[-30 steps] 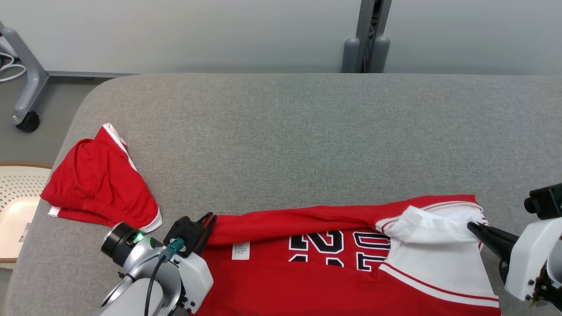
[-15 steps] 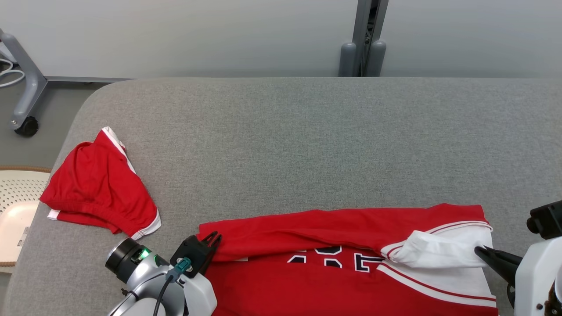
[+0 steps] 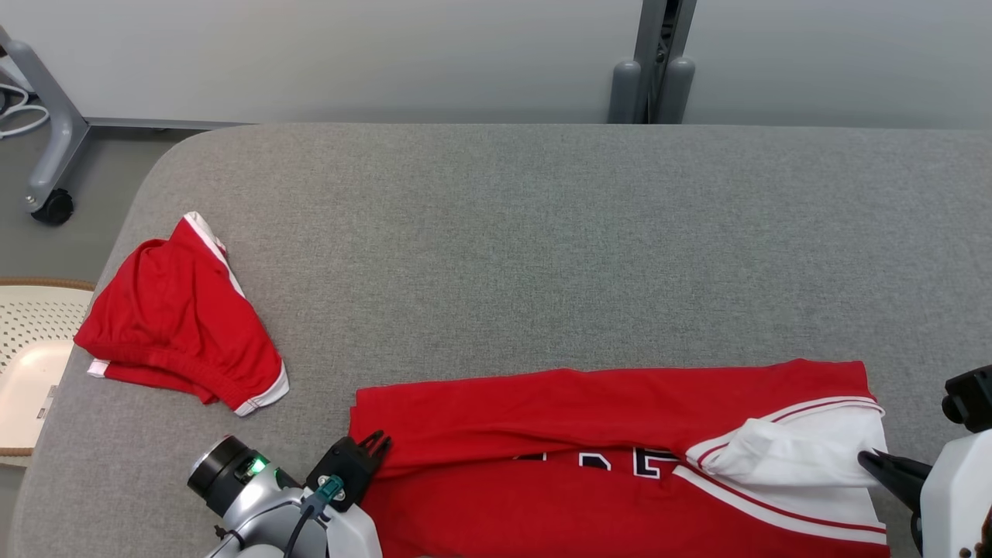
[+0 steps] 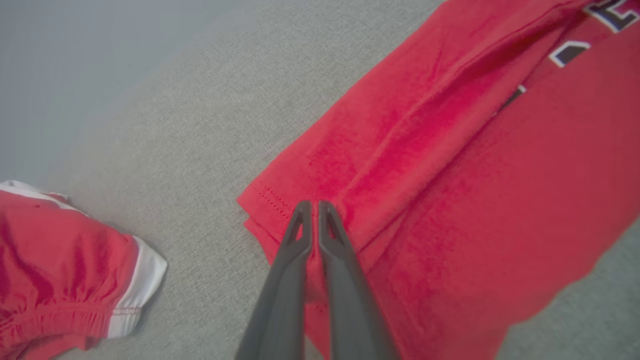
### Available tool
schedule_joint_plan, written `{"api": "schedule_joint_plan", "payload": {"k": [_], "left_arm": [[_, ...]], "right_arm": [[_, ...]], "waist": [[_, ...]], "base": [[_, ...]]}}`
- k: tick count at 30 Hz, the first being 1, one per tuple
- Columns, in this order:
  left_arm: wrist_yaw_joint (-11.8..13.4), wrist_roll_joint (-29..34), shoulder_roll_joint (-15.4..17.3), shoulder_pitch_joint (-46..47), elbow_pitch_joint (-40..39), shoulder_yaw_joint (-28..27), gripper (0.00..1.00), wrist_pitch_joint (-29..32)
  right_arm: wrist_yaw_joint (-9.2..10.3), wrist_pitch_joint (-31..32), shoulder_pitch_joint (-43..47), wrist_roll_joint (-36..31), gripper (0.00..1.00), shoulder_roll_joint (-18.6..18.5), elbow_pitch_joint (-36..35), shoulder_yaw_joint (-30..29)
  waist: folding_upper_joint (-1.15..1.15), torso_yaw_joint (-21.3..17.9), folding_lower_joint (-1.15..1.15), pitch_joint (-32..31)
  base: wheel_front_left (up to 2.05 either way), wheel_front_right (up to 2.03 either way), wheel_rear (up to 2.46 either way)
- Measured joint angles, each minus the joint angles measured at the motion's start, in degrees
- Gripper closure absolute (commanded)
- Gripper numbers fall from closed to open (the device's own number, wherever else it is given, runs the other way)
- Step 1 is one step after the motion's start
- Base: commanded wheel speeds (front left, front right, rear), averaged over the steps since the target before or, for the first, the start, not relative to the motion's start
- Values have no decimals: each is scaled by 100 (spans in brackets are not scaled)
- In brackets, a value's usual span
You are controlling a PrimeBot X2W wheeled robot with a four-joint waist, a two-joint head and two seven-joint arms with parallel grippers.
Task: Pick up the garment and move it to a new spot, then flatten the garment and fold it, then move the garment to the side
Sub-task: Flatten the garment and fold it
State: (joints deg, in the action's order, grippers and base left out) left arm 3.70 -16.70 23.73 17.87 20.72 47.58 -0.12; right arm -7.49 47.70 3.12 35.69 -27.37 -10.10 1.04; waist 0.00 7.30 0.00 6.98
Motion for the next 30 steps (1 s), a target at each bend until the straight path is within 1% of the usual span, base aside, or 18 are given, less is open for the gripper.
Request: {"api": "schedule_joint_plan", "payload": {"k": [4, 7, 17, 18, 19, 20, 21, 22, 23, 26, 30], "left_arm": [[45, 0, -5, 3, 69, 1, 100, -49], [73, 0, -25, 17, 126, 1, 100, -86], [83, 0, -43, 51, 199, 90, 100, -118], [81, 0, -45, 53, 207, 103, 100, -116], [80, 0, -47, 54, 215, 113, 100, -115], [68, -1, -46, 55, 222, 123, 100, -114], [65, -2, -47, 55, 222, 135, 82, -96], [65, -4, -48, 54, 220, 148, 18, -80], [65, -9, -48, 54, 212, 157, 0, -57], [96, -26, -9, 55, 188, 131, 0, -42], [226, -85, 103, 98, 108, -19, 0, -63]], "right_arm": [[0, 182, 69, -25, 100, 66, -16, -77], [0, 464, 149, -16, 100, 130, 0, -149], [0, 524, 182, -99, 100, 208, 0, -243], [0, 524, 182, -110, 80, 223, 5, -256], [-1, 497, 179, -151, 0, 266, 11, -303], [-1, 486, 164, -164, 0, 338, 52, -386], [0, 504, 156, -180, 0, 364, 73, -382], [0, 524, 154, -187, 0, 389, 81, -380], [0, 526, 150, -186, 0, 421, 83, -396], [0, 531, 113, -198, 0, 441, 121, -466], [0, 423, 88, -225, 0, 469, 144, -570]], "waist": [[0, -8, 0, 23], [0, -22, 0, 34], [0, -57, 0, 73], [0, -54, 0, 79], [0, -52, 0, 82], [0, -51, 0, 82], [0, -48, 0, 81], [0, -46, 0, 77], [0, -45, 0, 72], [0, -33, 0, 51], [0, -17, 0, -29]], "base": [[0, 0, 0], [0, 0, 0], [0, 0, 0], [0, 0, 0], [0, 0, 0], [0, 0, 0], [0, 0, 0], [0, 0, 0], [0, 0, 0], [0, 0, 0], [0, 0, 0]]}}
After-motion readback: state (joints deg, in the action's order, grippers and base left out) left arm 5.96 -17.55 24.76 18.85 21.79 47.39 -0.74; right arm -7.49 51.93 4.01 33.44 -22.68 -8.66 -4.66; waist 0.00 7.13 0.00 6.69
